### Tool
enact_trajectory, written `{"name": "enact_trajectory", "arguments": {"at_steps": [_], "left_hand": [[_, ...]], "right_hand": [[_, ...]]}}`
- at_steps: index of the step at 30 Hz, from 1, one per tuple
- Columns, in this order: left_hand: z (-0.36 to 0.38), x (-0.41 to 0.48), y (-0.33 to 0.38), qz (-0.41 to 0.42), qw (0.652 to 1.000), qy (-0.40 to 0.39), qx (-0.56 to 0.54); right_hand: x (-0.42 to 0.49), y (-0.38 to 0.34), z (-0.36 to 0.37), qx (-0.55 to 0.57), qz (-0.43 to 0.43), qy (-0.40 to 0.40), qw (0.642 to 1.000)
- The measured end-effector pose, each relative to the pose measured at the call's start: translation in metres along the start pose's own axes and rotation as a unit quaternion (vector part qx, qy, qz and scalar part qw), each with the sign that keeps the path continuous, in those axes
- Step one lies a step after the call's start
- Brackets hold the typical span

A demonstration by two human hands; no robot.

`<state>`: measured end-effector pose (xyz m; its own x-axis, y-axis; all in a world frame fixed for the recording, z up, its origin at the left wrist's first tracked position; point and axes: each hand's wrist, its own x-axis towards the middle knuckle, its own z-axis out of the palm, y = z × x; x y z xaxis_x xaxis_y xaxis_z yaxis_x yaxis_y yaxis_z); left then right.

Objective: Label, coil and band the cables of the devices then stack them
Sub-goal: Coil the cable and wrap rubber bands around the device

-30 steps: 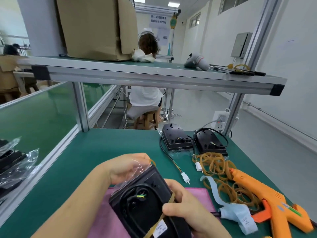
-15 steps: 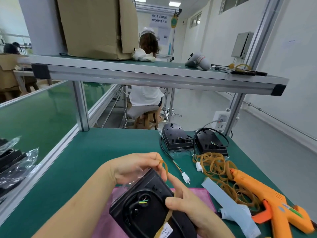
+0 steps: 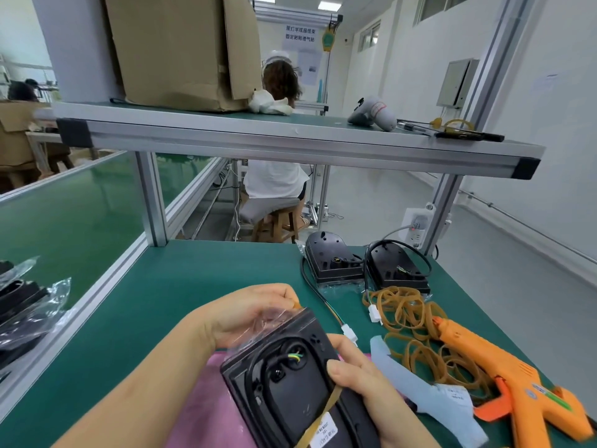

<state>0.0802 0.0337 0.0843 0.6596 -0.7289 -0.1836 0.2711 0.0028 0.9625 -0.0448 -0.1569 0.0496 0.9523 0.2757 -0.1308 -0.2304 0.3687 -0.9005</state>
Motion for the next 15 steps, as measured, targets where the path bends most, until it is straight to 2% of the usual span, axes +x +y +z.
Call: {"name": "enact_trajectory", "arguments": {"at_steps": [7, 11, 15], "left_hand": [[0.004, 0.001, 0.009, 0.049, 0.993, 0.085, 0.062], [0.027, 0.003, 0.019, 0.073, 0.970, 0.064, 0.222], [0.032, -0.004, 0.020, 0.112, 0.947, 0.061, 0.296]], "right_hand": [[0.001, 0.006, 0.000, -0.017, 0.019, 0.071, 0.997], [0.001, 0.007, 0.003, -0.058, 0.019, 0.121, 0.991], [-0.002, 0.006, -0.002, -0.016, -0.002, 0.148, 0.989]]}}
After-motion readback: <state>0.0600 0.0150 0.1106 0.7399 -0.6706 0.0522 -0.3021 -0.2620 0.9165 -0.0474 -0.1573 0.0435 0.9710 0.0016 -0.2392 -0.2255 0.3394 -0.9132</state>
